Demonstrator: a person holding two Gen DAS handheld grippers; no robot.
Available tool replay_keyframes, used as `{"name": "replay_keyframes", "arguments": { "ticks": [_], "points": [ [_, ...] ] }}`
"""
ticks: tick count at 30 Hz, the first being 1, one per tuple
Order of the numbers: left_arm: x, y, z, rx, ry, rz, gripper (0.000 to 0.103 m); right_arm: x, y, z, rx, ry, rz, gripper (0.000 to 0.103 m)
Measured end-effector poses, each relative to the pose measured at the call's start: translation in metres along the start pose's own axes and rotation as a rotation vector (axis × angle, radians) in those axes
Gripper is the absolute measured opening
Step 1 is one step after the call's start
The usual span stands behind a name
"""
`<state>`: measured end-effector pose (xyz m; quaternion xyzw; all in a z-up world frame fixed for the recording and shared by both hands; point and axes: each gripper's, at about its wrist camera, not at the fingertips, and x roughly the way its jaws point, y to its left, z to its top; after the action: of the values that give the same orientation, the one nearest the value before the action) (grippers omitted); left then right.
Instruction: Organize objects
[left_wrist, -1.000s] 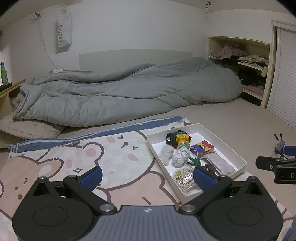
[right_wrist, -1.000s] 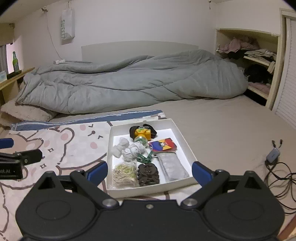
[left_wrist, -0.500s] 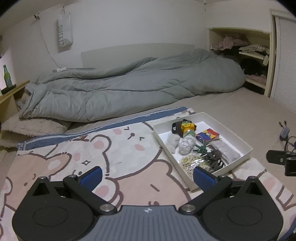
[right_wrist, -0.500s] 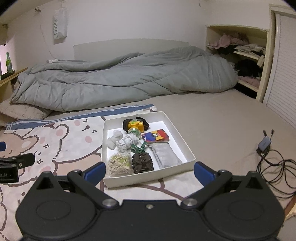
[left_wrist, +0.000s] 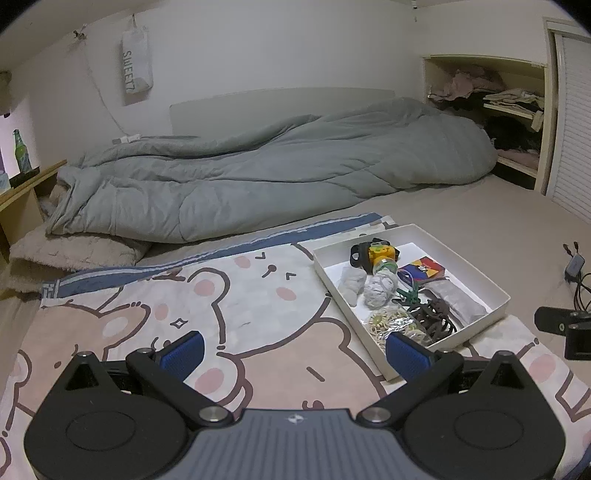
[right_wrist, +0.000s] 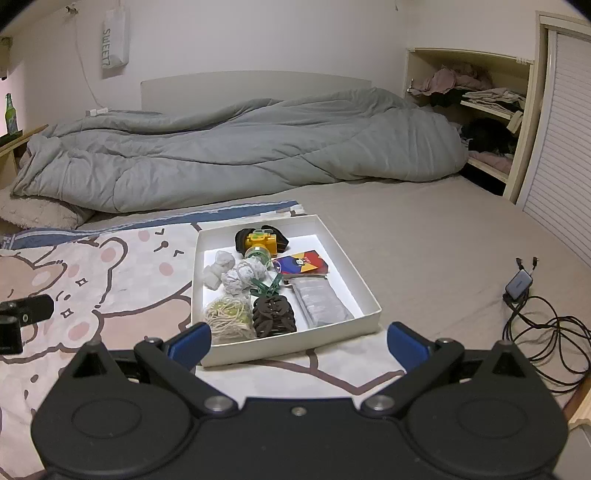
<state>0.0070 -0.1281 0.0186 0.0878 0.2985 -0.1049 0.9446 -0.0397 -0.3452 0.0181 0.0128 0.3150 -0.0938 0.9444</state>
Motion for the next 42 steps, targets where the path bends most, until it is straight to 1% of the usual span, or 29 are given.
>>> {"name": "replay_keyframes", "arguments": {
  "ticks": [26, 42],
  "points": [
    [0.0043, 0.0022, 0.0006, 0.001, 0.026, 0.007, 0.103, 0.0025, 0.0036, 0.0001, -0.025, -0.001, 0.013, 0.103],
    [0.0043, 0.002, 0.0006, -0.008, 0.034, 0.006, 0.103, 0.0067, 0.0017, -0.0016, -0.009, 0.004, 0.018, 0.103]
  ]
}}
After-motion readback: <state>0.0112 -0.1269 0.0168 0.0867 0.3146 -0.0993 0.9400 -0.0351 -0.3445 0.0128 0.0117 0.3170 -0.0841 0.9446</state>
